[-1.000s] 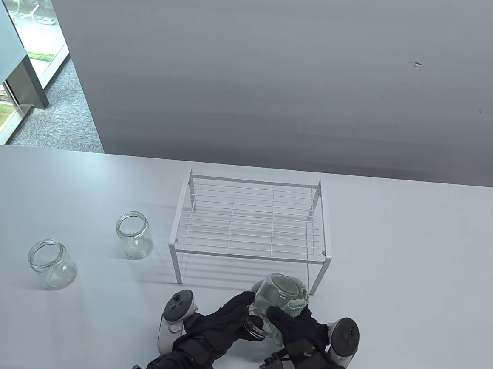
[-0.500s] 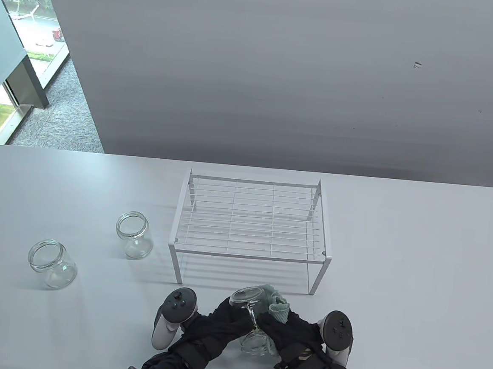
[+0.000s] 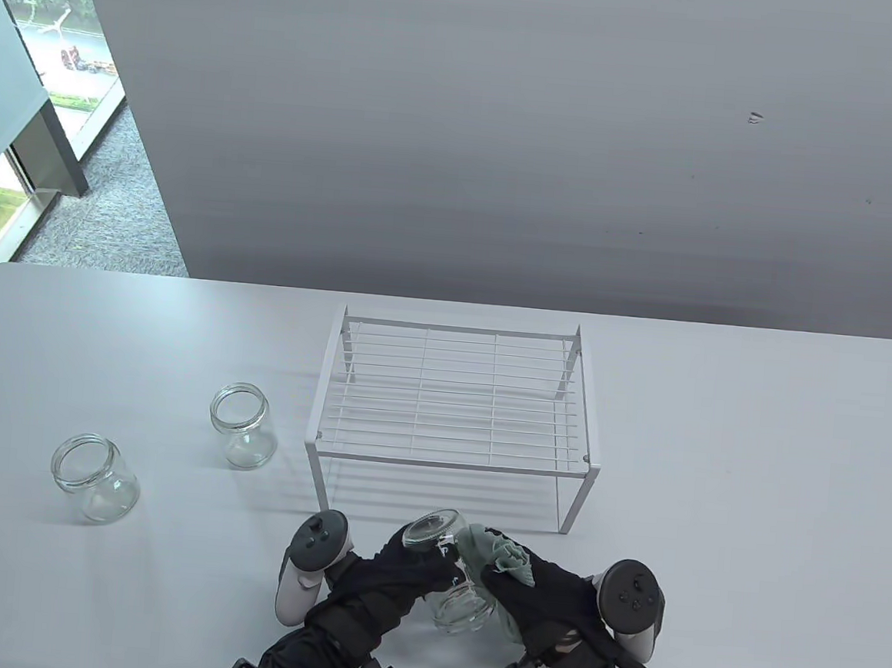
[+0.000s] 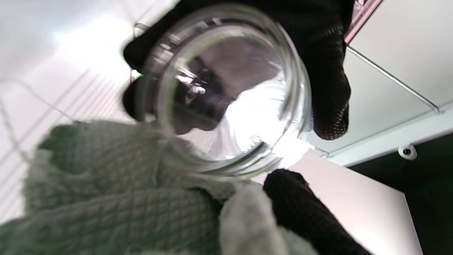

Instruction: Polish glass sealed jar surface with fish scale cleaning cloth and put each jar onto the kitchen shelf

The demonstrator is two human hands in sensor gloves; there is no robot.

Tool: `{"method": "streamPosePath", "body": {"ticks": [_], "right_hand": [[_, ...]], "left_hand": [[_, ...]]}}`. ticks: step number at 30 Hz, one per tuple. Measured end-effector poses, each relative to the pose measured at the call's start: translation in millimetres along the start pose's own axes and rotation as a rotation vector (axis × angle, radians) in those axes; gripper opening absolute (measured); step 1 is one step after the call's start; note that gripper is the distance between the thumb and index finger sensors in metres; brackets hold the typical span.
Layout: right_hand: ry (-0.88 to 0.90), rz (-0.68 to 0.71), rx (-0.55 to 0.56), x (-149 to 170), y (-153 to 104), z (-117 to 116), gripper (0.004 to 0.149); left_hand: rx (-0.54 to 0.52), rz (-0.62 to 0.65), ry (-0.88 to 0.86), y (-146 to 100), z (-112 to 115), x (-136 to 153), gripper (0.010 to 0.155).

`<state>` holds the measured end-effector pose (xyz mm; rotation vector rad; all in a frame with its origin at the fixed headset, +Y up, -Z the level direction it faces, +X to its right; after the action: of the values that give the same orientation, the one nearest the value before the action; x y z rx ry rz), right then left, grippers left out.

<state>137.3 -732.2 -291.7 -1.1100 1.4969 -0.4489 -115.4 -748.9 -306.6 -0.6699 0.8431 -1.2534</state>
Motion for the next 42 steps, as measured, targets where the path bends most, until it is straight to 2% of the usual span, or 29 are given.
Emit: {"method": "streamPosePath", "body": {"ticks": [3, 6, 9, 13, 17, 23, 28, 42], "right_hand": [[-0.096, -0.007, -0.082, 0.2, 1.4, 8.3, 0.049], [-0.186, -0.018, -0.216, 3.6, 4.5, 11.7, 0.048], [-0.299, -0.102, -0.329, 6.3, 3.7, 14.2, 0.048], [-0.394, -0.177, -0.391, 10.4, 2.1, 20.1, 0.048], [-0.345, -0.205, -0.371, 16.4, -0.5, 27.4, 0.049], [-0.320, -0.200, -0.372, 17.6, -0.8, 28.3, 0.048], [-0.328, -0.200, -0.379, 18.0, -0.6, 28.2, 0.049], [-0.350, -0.201, -0.374, 18.0, 0.6, 32.1, 0.048]], "left_hand": [[-0.051, 0.047, 0.132, 9.4, -9.7, -21.3, 0.109], [-0.071, 0.080, 0.322, 26.6, -13.4, -44.2, 0.110], [-0.092, 0.146, 0.489, 49.2, -9.6, -68.3, 0.109], [-0.131, 0.192, 0.528, 75.3, 2.9, -84.0, 0.109], [-0.132, 0.235, 0.635, 93.3, 13.7, -94.8, 0.109], [-0.201, 0.244, 0.658, 124.4, 15.9, -96.9, 0.109], [-0.208, 0.207, 0.680, 143.8, 17.2, -89.2, 0.109], [-0.194, 0.118, 0.768, 164.8, 29.0, -72.3, 0.107]]}}
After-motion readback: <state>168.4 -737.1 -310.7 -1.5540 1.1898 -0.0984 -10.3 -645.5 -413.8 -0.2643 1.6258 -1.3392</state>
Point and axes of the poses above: the tracker on the back of each hand, its own x axis roughly to the little-finger side, its own y axis roughly from the wrist to the fingertips, z = x × y, the point moved 1 cm from there along y, roughly from the wrist to the fingertips, and after that the axes turned 11 degrees about z, right-handed, at the moved point
